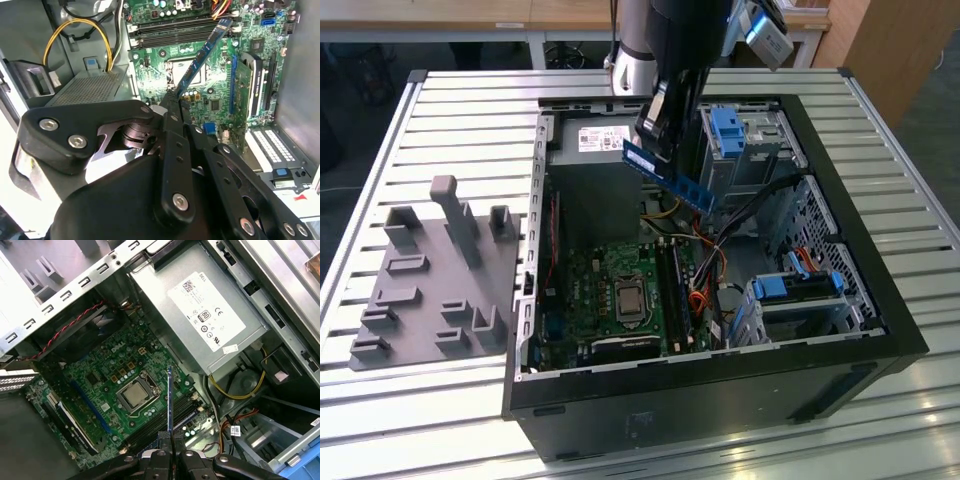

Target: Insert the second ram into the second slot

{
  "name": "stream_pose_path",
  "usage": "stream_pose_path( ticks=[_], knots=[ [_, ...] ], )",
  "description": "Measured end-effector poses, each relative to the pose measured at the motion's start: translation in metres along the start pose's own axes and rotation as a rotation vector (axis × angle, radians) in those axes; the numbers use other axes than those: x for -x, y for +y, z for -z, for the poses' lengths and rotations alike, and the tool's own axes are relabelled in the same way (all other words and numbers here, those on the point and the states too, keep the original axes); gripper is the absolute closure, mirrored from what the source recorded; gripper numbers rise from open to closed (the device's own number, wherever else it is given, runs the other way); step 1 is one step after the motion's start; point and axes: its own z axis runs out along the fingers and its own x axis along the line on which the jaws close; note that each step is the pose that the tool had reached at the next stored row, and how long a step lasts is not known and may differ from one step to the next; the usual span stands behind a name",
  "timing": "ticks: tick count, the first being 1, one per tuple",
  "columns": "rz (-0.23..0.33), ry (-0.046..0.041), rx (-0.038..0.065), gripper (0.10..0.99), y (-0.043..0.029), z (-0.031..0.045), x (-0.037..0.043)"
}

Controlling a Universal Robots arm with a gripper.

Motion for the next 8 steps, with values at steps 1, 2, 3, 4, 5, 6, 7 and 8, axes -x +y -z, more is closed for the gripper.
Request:
stream_pose_path(
  ticks=[1, 2, 3, 4, 5, 6, 7, 8],
  knots=[
    [0.0, 0.0, 0.0, 0.957, -0.0004, 0.0, -0.0005],
    [0.0, 0.0, 0.0, 0.957, -0.0008, -0.0001, -0.001],
    [0.0, -0.0001, 0.0, 0.957, -0.0011, -0.0001, -0.0014],
    [0.0, 0.0, 0.0, 0.957, -0.0014, -0.0002, -0.0018],
    [0.0, -0.0001, 0.0, 0.957, -0.0016, -0.0002, -0.002],
    [0.0, -0.0002, 0.0, 0.957, -0.0018, -0.0003, -0.0022],
    [0.0, -0.0001, 0.0, 0.957, -0.0019, -0.0003, -0.0024],
    [0.0, 0.0, 0.0, 0.957, -0.002, -0.0003, -0.0025]
  ],
)
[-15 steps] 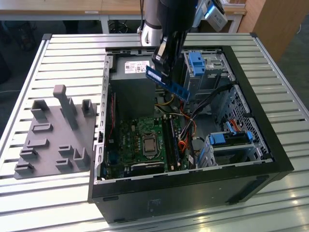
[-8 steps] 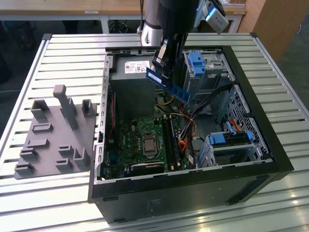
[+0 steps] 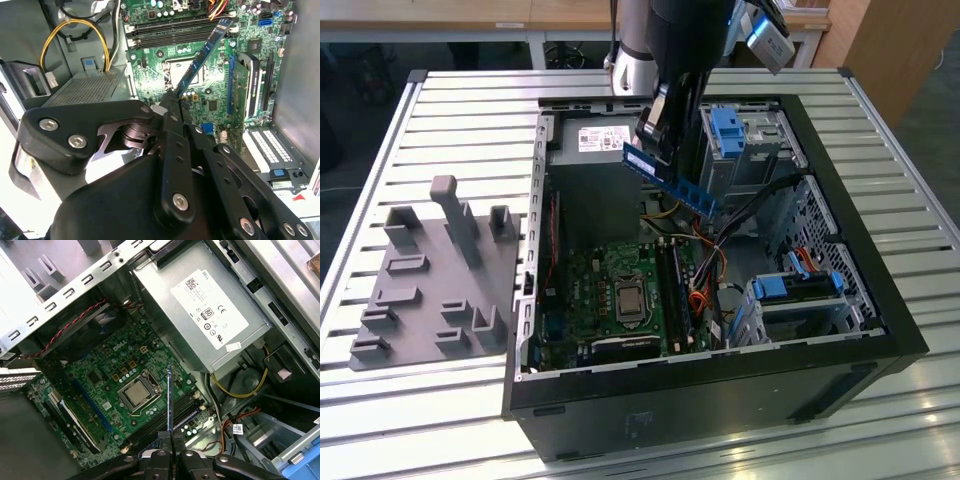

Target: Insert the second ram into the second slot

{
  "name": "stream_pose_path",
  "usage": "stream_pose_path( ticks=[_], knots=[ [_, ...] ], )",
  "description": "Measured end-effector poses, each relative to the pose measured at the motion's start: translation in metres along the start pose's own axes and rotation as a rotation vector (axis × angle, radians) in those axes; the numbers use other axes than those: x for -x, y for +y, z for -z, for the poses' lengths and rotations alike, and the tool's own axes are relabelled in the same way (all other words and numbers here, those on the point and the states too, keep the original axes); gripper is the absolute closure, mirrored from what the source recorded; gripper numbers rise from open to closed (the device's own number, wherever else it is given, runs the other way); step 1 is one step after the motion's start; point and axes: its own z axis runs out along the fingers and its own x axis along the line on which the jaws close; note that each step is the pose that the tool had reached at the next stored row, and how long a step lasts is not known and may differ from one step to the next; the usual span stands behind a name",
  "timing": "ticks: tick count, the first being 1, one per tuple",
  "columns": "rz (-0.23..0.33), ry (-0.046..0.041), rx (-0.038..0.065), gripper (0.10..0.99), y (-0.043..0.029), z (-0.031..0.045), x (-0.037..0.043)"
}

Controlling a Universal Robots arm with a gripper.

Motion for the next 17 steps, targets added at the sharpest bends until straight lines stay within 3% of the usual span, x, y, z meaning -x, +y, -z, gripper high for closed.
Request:
stream_pose_path(
  ticks=[17],
  knots=[
    [-0.021, -0.0004, 0.0, 0.957, -0.0007, -0.0002, -0.0008]
  ],
)
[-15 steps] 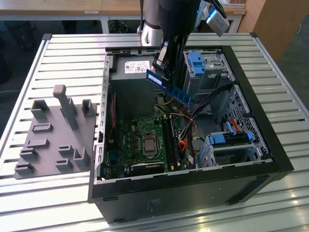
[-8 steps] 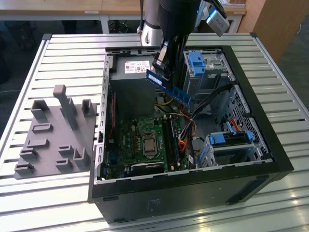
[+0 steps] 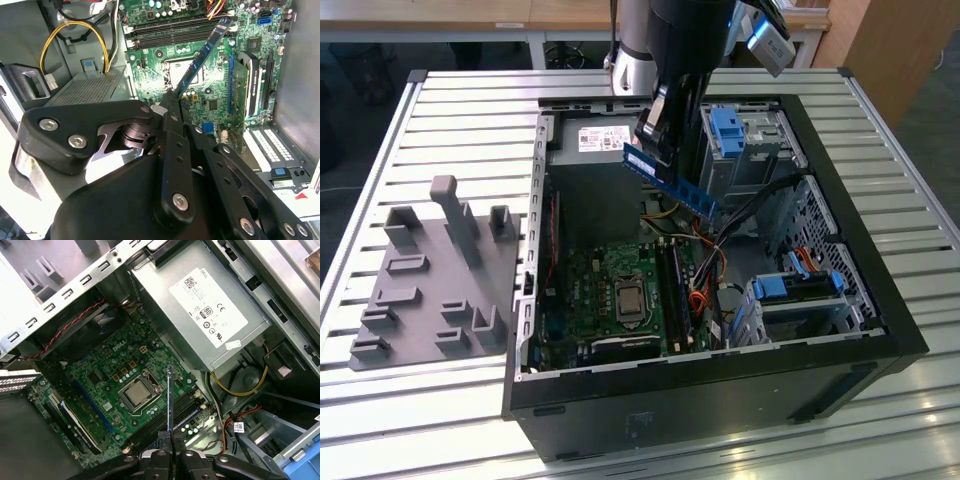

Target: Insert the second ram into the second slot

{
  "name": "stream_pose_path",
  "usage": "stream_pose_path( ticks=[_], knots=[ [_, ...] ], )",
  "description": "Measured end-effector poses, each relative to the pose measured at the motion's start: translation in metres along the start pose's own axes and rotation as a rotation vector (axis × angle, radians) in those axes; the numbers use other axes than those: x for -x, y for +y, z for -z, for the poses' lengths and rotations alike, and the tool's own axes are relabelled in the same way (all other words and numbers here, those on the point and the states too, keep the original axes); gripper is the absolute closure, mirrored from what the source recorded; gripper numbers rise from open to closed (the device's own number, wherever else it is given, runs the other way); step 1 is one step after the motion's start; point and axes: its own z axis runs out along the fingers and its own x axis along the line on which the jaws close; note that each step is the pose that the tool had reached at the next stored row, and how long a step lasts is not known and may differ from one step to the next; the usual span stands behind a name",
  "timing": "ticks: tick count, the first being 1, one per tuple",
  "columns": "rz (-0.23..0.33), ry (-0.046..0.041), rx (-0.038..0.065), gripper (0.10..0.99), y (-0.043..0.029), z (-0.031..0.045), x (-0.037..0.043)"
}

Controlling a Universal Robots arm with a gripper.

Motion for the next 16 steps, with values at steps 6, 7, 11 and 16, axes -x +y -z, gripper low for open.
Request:
stream_pose_path(
  ticks=[6, 7, 11, 16],
  knots=[
    [-0.022, -0.0004, 0.0, 0.957, 0.0, 0.0, 0.0],
    [-0.026, -0.0004, 0.0, 0.957, 0.0, 0.0, 0.0],
    [-0.041, -0.0007, 0.0, 0.957, 0.0, 0.0, 0.0],
    [-0.059, -0.001, 0.0, 0.957, 0.0, 0.0, 0.0]
  ],
)
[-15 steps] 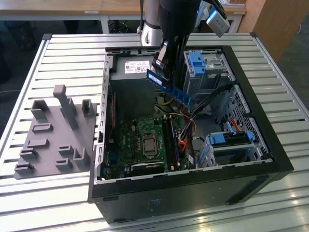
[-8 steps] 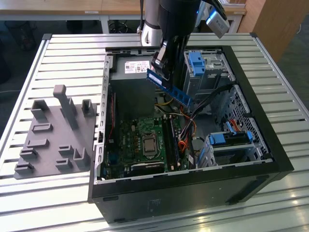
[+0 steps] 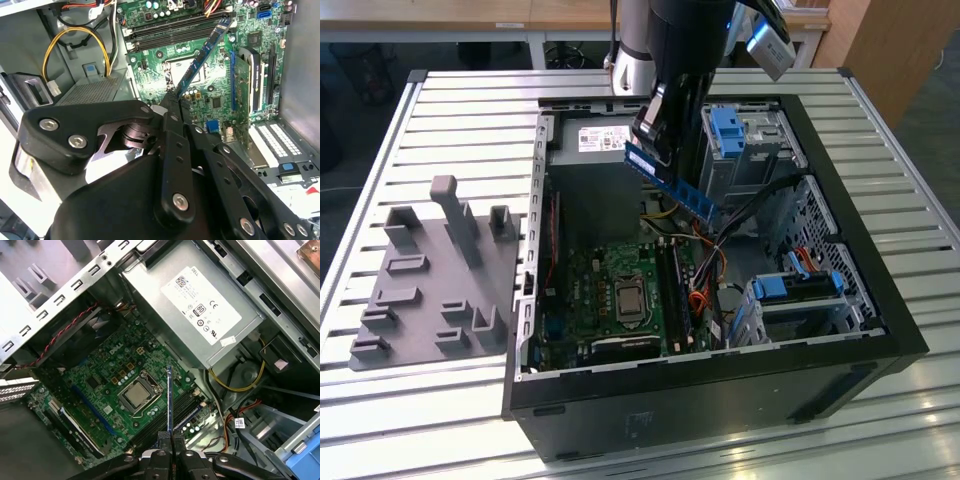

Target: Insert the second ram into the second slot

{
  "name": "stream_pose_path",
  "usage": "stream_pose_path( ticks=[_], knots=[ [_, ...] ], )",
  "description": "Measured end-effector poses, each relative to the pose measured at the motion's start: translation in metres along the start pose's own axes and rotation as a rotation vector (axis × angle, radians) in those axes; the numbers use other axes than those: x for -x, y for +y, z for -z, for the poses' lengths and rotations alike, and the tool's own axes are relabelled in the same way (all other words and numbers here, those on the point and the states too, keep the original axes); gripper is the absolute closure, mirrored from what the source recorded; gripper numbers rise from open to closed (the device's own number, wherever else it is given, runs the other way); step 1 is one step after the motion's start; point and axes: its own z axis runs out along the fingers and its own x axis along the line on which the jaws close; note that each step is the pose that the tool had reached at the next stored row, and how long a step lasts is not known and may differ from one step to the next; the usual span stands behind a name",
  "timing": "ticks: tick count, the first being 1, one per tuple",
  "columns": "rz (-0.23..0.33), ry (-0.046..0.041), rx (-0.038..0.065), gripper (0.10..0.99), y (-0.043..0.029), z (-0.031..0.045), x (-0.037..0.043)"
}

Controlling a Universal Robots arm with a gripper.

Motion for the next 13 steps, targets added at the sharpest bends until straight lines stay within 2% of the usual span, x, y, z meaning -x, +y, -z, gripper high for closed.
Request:
stream_pose_path(
  ticks=[8, 13],
  knots=[
    [-0.041, -0.0003, -0.001, 0.957, 0.0, 0.0, -0.0001],
    [-0.103, 0.0003, -0.003, 0.957, 0.0, -0.0002, 0.0]
  ],
)
